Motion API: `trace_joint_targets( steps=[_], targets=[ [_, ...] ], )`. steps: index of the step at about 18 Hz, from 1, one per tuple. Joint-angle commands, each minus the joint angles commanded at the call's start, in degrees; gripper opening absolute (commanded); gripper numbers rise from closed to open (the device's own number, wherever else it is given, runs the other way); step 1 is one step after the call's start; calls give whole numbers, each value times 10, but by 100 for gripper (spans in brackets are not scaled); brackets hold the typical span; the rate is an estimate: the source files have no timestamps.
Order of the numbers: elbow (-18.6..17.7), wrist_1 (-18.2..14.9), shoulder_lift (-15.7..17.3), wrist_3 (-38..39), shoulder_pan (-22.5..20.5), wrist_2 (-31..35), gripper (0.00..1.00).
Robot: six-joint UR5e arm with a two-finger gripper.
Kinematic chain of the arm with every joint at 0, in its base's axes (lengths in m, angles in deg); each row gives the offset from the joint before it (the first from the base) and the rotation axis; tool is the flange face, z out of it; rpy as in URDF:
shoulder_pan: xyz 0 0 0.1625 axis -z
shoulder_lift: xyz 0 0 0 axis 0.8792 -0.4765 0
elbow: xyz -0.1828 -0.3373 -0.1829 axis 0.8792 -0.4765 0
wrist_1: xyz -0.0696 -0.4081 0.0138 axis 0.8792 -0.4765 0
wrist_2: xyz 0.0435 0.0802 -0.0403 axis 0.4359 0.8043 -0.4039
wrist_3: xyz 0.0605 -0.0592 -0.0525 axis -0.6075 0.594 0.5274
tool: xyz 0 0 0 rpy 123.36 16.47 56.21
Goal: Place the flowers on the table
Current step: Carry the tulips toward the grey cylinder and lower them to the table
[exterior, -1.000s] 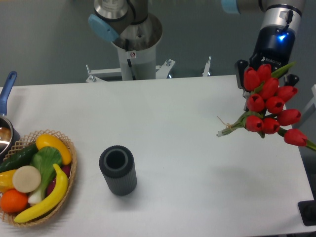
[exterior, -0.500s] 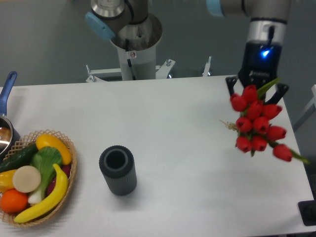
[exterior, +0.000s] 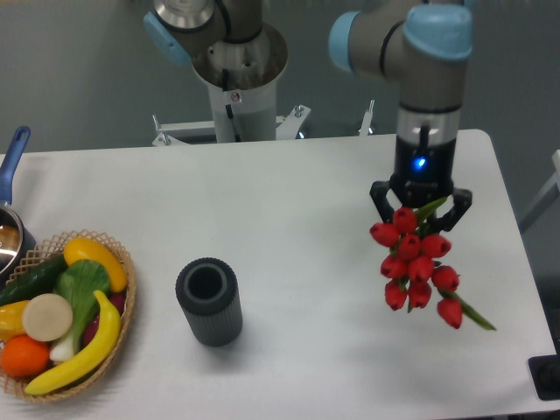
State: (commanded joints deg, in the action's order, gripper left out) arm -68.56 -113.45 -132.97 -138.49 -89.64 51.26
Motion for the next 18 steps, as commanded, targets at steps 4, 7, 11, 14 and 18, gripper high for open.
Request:
trace_joint_targets(
  steps=[4,7,11,14,18],
  targets=[
    [4,-3,-43,-6,25,56,38],
    [7,-3,-69,-6,40,82,38],
    [13,-2,-99,-5,51,81,39],
    [13,-2,-109,-5,54,78,49],
    [18,2,-106,-7,53,81,99]
  ],
)
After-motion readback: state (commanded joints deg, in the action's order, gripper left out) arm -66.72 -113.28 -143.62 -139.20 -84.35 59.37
